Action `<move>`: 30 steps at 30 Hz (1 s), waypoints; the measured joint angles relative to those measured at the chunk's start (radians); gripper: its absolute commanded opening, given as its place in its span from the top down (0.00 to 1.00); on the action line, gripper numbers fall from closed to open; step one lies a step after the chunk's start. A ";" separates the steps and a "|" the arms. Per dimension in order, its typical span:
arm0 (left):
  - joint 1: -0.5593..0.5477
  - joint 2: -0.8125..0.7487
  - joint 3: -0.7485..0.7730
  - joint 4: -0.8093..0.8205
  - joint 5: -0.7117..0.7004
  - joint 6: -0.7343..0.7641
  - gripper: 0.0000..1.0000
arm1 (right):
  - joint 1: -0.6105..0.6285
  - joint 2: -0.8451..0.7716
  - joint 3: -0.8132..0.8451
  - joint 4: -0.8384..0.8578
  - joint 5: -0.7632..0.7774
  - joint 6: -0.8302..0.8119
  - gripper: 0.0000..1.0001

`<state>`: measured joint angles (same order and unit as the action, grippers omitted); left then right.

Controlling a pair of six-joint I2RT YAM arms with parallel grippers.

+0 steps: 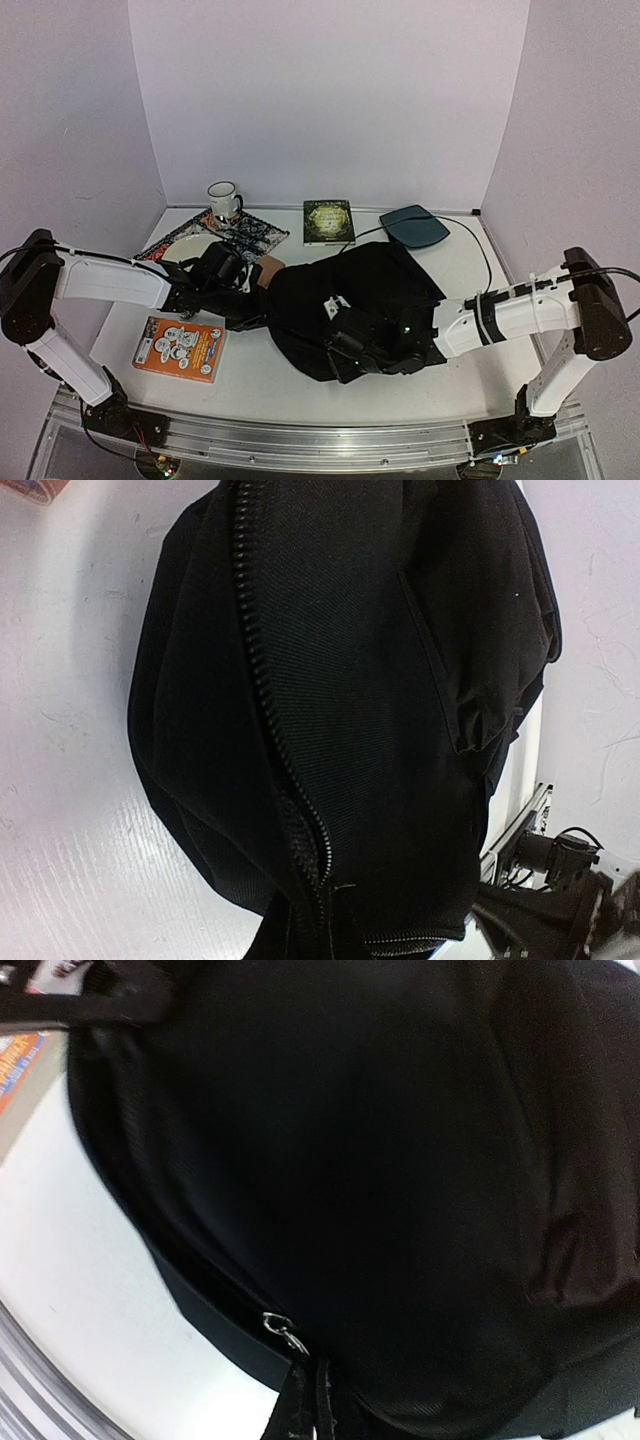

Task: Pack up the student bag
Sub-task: Unzip the largest pocket of the student bag.

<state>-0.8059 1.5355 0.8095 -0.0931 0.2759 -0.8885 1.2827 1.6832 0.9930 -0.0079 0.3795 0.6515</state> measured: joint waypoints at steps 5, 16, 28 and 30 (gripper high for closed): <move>0.003 -0.018 -0.011 0.001 0.000 0.002 1.00 | -0.039 -0.043 -0.084 -0.073 -0.011 0.095 1.00; 0.008 -0.029 -0.014 -0.002 0.007 0.025 1.00 | -0.162 -0.159 -0.195 -0.139 -0.033 0.259 1.00; 0.011 -0.058 -0.026 -0.020 -0.020 0.053 0.47 | -0.121 -0.161 -0.095 -0.237 0.003 0.076 0.60; 0.015 -0.082 -0.033 -0.022 -0.031 0.053 0.44 | -0.115 -0.161 -0.060 -0.245 0.002 0.029 0.53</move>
<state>-0.7912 1.4530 0.7767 -0.1150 0.2454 -0.8360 1.1675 1.5219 0.9334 -0.2530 0.3818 0.6804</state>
